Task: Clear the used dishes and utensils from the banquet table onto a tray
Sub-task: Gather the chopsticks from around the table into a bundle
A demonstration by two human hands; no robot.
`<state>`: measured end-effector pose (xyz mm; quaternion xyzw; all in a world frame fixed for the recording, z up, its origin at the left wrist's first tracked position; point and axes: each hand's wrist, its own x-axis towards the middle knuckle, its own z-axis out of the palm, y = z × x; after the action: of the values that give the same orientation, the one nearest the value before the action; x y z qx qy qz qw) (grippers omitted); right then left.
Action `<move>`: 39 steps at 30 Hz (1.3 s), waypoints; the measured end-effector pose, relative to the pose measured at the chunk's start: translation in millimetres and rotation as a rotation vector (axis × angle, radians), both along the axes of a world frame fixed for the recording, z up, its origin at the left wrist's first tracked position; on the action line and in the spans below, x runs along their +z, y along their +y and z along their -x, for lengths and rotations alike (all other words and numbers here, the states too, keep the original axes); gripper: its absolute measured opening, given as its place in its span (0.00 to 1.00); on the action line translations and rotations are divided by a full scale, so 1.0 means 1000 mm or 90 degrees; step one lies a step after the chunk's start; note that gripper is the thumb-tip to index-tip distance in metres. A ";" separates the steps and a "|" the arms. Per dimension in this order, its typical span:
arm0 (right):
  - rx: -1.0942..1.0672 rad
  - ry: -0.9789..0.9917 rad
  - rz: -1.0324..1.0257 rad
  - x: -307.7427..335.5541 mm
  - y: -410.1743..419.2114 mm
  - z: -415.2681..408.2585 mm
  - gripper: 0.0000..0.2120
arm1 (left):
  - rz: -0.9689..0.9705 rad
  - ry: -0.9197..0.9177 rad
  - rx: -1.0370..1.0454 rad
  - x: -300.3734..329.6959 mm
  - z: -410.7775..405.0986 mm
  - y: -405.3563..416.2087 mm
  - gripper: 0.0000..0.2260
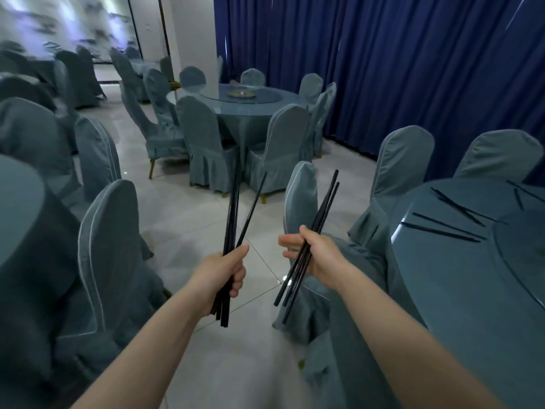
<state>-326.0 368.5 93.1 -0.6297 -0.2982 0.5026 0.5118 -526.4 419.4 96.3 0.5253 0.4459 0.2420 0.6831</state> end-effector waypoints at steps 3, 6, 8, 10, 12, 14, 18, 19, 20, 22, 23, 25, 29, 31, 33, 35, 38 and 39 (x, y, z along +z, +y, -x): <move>0.040 -0.011 0.003 0.001 0.021 0.012 0.21 | 0.009 -0.005 -0.033 -0.002 -0.002 0.018 0.19; 0.077 -0.012 0.008 -0.004 0.046 0.015 0.20 | 0.051 -0.009 -0.073 -0.008 -0.013 0.036 0.19; 0.095 -0.002 0.010 -0.009 0.066 0.016 0.19 | 0.062 -0.005 -0.093 -0.015 -0.021 0.051 0.19; 0.092 0.000 0.018 -0.015 0.091 0.015 0.17 | 0.033 0.026 -0.124 -0.023 -0.030 0.072 0.18; 0.076 -0.005 0.025 -0.021 0.119 0.010 0.18 | 0.010 0.052 -0.167 -0.029 -0.041 0.096 0.17; 0.085 -0.020 0.017 -0.024 0.147 0.001 0.17 | 0.024 0.050 -0.201 -0.034 -0.056 0.124 0.17; 0.120 -0.079 -0.004 -0.024 0.213 -0.033 0.16 | 0.037 0.028 -0.213 -0.044 -0.097 0.194 0.17; 0.128 -0.089 -0.009 -0.025 0.232 -0.043 0.17 | 0.036 0.021 -0.210 -0.045 -0.109 0.213 0.17; 0.134 -0.097 -0.014 -0.025 0.252 -0.053 0.17 | 0.039 0.015 -0.205 -0.045 -0.121 0.233 0.17; 0.144 -0.099 -0.027 -0.029 0.292 -0.073 0.19 | 0.079 -0.008 -0.184 -0.045 -0.142 0.271 0.16; 0.150 -0.102 -0.037 -0.031 0.313 -0.083 0.20 | 0.102 -0.024 -0.175 -0.046 -0.152 0.290 0.16; 0.158 -0.127 -0.044 -0.033 0.356 -0.101 0.21 | 0.113 -0.048 -0.167 -0.047 -0.169 0.328 0.15; 0.107 -0.129 -0.037 -0.035 0.433 -0.128 0.16 | 0.085 -0.007 -0.185 -0.051 -0.183 0.410 0.14; 0.041 -0.049 -0.055 -0.037 0.477 -0.146 0.14 | 0.061 0.027 -0.218 -0.058 -0.191 0.457 0.14; -0.035 0.091 -0.088 -0.037 0.523 -0.167 0.14 | 0.029 0.068 -0.255 -0.063 -0.204 0.506 0.14; -0.119 0.234 -0.129 -0.034 0.567 -0.186 0.10 | -0.007 0.114 -0.293 -0.065 -0.219 0.554 0.15; -0.246 0.354 -0.165 -0.028 0.630 -0.215 0.06 | -0.032 0.152 -0.359 -0.063 -0.248 0.624 0.15; -0.287 0.371 -0.175 -0.026 0.648 -0.226 0.05 | -0.039 0.164 -0.379 -0.061 -0.257 0.644 0.15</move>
<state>-99.7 1016.9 66.7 -0.4360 -0.0593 0.4908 0.7520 -269.0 1063.5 35.3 0.6794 0.3476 -0.0234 0.6458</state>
